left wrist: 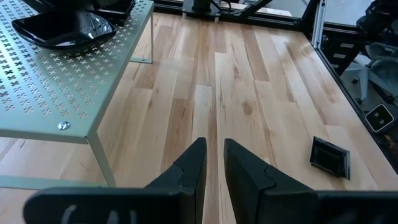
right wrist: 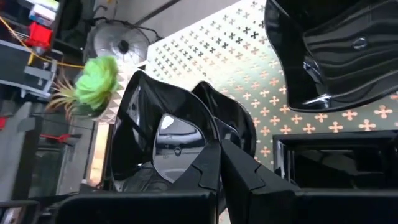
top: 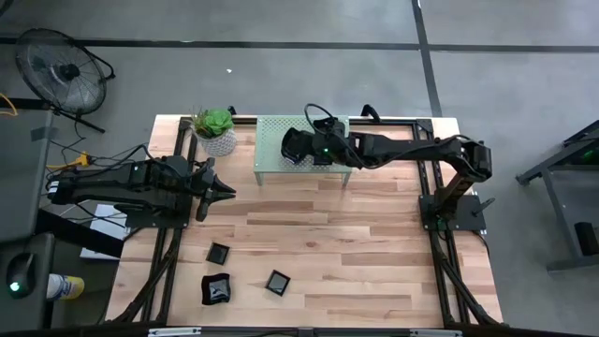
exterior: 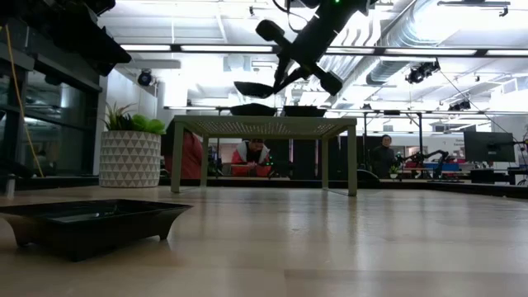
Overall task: Pick & Place Mini shaped plates
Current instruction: Stack the leaf shaped plate on top of the leaf shaped plate on the shelf
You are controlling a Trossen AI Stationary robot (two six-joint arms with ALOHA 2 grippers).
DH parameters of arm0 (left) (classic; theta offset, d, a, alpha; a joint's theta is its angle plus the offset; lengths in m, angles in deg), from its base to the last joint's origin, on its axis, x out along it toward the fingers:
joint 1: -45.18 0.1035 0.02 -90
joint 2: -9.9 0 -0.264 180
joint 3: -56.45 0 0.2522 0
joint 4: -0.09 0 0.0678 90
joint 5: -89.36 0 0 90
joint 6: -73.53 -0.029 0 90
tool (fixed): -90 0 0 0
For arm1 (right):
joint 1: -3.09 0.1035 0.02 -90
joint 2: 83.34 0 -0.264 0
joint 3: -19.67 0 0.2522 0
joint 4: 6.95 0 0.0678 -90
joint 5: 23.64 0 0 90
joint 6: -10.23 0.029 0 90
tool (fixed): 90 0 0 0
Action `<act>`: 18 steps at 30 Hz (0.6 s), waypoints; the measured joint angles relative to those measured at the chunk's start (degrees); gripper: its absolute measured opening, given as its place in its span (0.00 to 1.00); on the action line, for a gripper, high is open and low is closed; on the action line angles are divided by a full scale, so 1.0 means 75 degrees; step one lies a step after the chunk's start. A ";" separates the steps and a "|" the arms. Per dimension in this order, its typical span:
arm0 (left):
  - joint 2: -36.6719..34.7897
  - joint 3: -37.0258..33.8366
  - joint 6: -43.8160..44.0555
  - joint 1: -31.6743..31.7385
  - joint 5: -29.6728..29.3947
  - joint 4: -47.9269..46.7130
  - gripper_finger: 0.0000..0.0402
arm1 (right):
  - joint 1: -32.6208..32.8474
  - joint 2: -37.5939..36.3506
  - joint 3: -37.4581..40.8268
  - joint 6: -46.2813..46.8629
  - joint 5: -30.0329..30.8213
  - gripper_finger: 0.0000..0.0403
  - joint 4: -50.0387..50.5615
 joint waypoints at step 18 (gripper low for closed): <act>0.0000 0.0000 0.0000 -0.0002 -0.0004 0.0000 0.13 | -0.0151 0.0307 0.0021 -0.0213 -0.0223 0.00 0.0114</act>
